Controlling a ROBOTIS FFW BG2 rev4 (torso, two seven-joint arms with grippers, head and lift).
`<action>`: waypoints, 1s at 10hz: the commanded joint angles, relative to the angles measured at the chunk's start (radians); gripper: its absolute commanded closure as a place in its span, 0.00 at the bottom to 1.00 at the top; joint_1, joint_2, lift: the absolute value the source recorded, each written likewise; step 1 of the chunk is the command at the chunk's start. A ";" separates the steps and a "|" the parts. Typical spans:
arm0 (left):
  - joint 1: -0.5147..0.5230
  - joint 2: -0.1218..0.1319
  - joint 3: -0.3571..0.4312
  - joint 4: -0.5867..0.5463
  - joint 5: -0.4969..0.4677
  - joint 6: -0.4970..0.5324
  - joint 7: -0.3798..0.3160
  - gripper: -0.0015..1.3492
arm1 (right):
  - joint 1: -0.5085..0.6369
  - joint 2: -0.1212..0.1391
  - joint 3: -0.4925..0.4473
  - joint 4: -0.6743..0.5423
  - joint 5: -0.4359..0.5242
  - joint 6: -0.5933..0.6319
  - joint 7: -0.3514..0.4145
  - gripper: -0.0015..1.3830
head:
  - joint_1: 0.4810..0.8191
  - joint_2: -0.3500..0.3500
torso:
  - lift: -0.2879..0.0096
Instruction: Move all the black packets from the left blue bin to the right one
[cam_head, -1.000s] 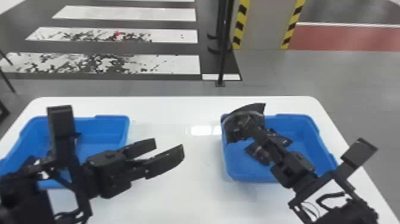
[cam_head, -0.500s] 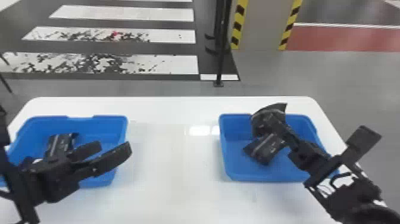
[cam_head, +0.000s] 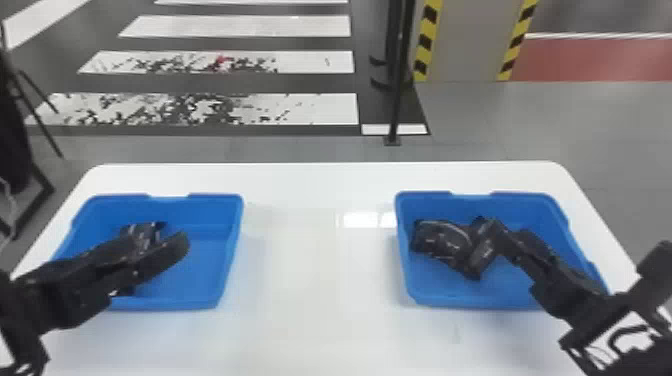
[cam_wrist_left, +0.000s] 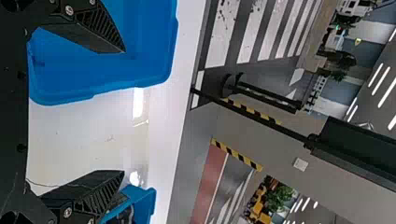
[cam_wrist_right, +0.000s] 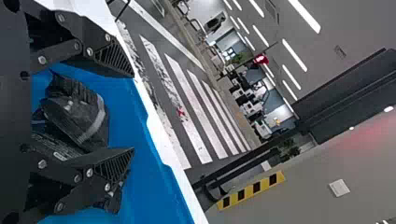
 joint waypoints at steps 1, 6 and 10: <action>-0.024 0.001 0.021 0.000 -0.058 0.005 0.019 0.10 | 0.111 0.010 0.000 -0.112 0.050 -0.085 -0.015 0.21 | 0.63 0.55 | 0.45; -0.154 0.028 0.061 0.135 -0.208 0.099 0.074 0.10 | 0.403 0.085 0.029 -0.363 0.226 -0.224 -0.062 0.21 | 0.63 0.71 | 0.45; -0.272 0.064 0.037 0.295 -0.315 0.194 0.115 0.10 | 0.479 0.087 0.087 -0.402 0.192 -0.224 -0.062 0.21 | 0.63 0.88 | 0.45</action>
